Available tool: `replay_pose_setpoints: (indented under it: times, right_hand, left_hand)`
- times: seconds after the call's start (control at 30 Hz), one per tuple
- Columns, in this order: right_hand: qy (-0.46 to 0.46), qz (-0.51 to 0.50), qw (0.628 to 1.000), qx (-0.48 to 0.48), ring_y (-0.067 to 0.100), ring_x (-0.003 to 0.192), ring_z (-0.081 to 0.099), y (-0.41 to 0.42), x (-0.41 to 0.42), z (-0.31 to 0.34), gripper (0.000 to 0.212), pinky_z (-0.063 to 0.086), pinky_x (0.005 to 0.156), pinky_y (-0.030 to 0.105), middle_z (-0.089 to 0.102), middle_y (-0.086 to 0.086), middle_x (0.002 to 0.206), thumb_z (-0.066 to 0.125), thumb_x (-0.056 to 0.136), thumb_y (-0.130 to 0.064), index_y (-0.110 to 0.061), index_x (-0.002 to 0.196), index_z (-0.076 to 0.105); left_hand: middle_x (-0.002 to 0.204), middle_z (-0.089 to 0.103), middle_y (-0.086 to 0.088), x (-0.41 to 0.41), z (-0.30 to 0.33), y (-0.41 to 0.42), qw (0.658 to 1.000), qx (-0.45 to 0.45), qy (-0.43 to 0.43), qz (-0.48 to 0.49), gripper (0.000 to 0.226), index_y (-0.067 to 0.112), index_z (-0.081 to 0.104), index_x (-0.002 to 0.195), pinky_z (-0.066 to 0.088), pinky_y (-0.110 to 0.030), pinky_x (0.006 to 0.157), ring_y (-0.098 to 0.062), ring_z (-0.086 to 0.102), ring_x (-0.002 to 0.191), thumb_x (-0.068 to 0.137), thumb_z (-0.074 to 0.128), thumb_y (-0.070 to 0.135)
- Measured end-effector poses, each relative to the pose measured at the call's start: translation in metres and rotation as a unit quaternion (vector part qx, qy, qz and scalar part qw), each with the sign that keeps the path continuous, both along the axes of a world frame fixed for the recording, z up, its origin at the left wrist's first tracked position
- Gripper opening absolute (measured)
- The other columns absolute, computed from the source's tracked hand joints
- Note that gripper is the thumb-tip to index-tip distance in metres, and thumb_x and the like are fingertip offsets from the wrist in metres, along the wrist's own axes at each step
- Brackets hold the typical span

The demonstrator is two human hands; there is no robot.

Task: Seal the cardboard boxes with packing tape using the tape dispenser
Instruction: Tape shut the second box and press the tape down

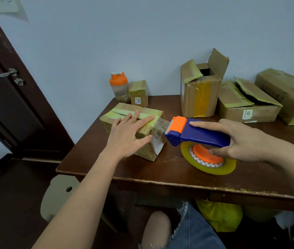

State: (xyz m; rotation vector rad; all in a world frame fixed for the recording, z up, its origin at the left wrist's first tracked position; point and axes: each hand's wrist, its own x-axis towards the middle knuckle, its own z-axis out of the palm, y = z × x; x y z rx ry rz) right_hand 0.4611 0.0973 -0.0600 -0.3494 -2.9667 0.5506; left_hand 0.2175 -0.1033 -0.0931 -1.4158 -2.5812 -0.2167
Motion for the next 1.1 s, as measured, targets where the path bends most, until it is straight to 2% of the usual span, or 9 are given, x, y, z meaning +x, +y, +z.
replay_pose_setpoints:
  times: [0.17, 0.43, 0.53, 0.6, 0.7, 0.8, 0.9, 1.0, 1.1]
  right_hand:
    - [-0.015, -0.023, 0.999, 0.028, 0.006, 0.081, 0.046, -0.004, -0.004, 0.004, 0.077, 0.036, 0.067, 0.023, 0.039, -0.013, 0.095, 0.064, 0.089, -0.039, -0.071, 0.133, 0.009]
    - [-0.048, -0.069, 0.993, 0.083, 0.014, 0.082, 0.049, -0.027, -0.019, 0.023, 0.071, 0.046, 0.067, 0.031, 0.036, -0.014, 0.087, 0.053, 0.088, -0.029, -0.066, 0.138, 0.019]
    - [-0.056, -0.069, 0.993, 0.081, 0.009, 0.07, 0.045, -0.029, -0.023, 0.032, 0.07, 0.044, 0.063, 0.03, 0.037, -0.016, 0.079, 0.052, 0.085, -0.024, -0.06, 0.14, 0.028]
    - [-0.063, -0.066, 0.992, 0.082, 0.007, 0.065, 0.043, -0.028, -0.024, 0.039, 0.069, 0.039, 0.058, 0.027, 0.038, -0.018, 0.074, 0.052, 0.083, -0.022, -0.058, 0.139, 0.033]
    - [-0.076, -0.071, 0.992, 0.07, 0.007, 0.064, 0.046, -0.027, -0.023, 0.047, 0.069, 0.04, 0.06, 0.028, 0.041, -0.019, 0.072, 0.052, 0.082, -0.021, -0.059, 0.138, 0.036]
    - [-0.083, -0.075, 0.992, 0.06, 0.006, 0.061, 0.043, -0.031, -0.026, 0.054, 0.069, 0.038, 0.059, 0.028, 0.039, -0.018, 0.069, 0.051, 0.082, -0.019, -0.057, 0.138, 0.038]
    - [-0.105, -0.076, 0.989, 0.066, 0.006, 0.06, 0.042, -0.038, -0.034, 0.059, 0.067, 0.036, 0.057, 0.027, 0.042, -0.018, 0.07, 0.048, 0.081, -0.019, -0.057, 0.136, 0.041]
    - [-0.13, -0.066, 0.986, 0.082, 0.007, 0.06, 0.044, -0.044, -0.046, 0.063, 0.063, 0.043, 0.065, 0.03, 0.048, -0.018, 0.075, 0.047, 0.082, -0.02, -0.054, 0.134, 0.045]
    - [-0.165, -0.062, 0.979, 0.103, 0.009, 0.064, 0.052, -0.05, -0.058, 0.07, 0.061, 0.042, 0.064, 0.028, 0.06, -0.012, 0.081, 0.047, 0.08, -0.02, -0.052, 0.132, 0.049]
  left_hand:
    - [0.162, 0.019, 0.003, 0.004, 0.003, 0.006, 1.0, 0.011, -0.009, 0.012, 0.06, 0.055, 0.023, 0.146, 0.011, -0.049, 0.117, -0.024, 0.018, 0.149, 0.089, 0.04, 0.065]
    - [0.162, 0.019, 0.0, 0.015, 0.007, 0.016, 0.999, 0.001, -0.015, 0.043, 0.061, 0.048, 0.028, 0.145, 0.008, -0.057, 0.117, -0.029, 0.015, 0.149, 0.088, 0.046, 0.062]
    - [0.163, 0.016, -0.003, 0.02, 0.01, 0.022, 0.999, 0.001, -0.018, 0.027, 0.06, 0.035, 0.032, 0.145, 0.001, -0.055, 0.119, -0.029, 0.007, 0.151, 0.09, 0.048, 0.051]
    - [0.161, 0.023, -0.004, 0.023, 0.012, 0.026, 0.999, 0.017, -0.034, 0.0, 0.058, 0.025, 0.038, 0.143, 0.0, -0.05, 0.121, -0.025, 0.009, 0.151, 0.091, 0.039, 0.049]
    - [0.148, 0.046, -0.001, 0.024, 0.014, 0.032, 0.995, 0.066, -0.074, 0.001, 0.05, 0.021, 0.049, 0.129, 0.009, -0.046, 0.12, -0.02, 0.029, 0.144, 0.098, 0.027, 0.053]
    - [0.125, 0.058, 0.006, 0.022, 0.014, 0.036, 0.992, 0.095, -0.073, 0.035, 0.037, 0.027, 0.049, 0.11, 0.025, -0.046, 0.112, -0.016, 0.053, 0.115, 0.099, 0.028, 0.056]
    - [0.121, 0.058, 0.008, 0.021, 0.015, 0.036, 0.991, 0.096, -0.084, 0.04, 0.028, 0.029, 0.046, 0.106, 0.028, -0.047, 0.111, -0.016, 0.056, 0.104, 0.1, 0.034, 0.054]
    - [0.125, 0.057, 0.008, 0.023, 0.022, 0.035, 0.989, 0.088, -0.107, 0.042, 0.025, 0.03, 0.047, 0.109, 0.031, -0.048, 0.111, -0.018, 0.056, 0.11, 0.1, 0.038, 0.051]
    - [0.13, 0.055, 0.007, 0.026, 0.032, 0.032, 0.985, 0.077, -0.151, 0.043, 0.029, 0.026, 0.05, 0.119, 0.034, -0.05, 0.11, -0.02, 0.052, 0.117, 0.1, 0.043, 0.047]
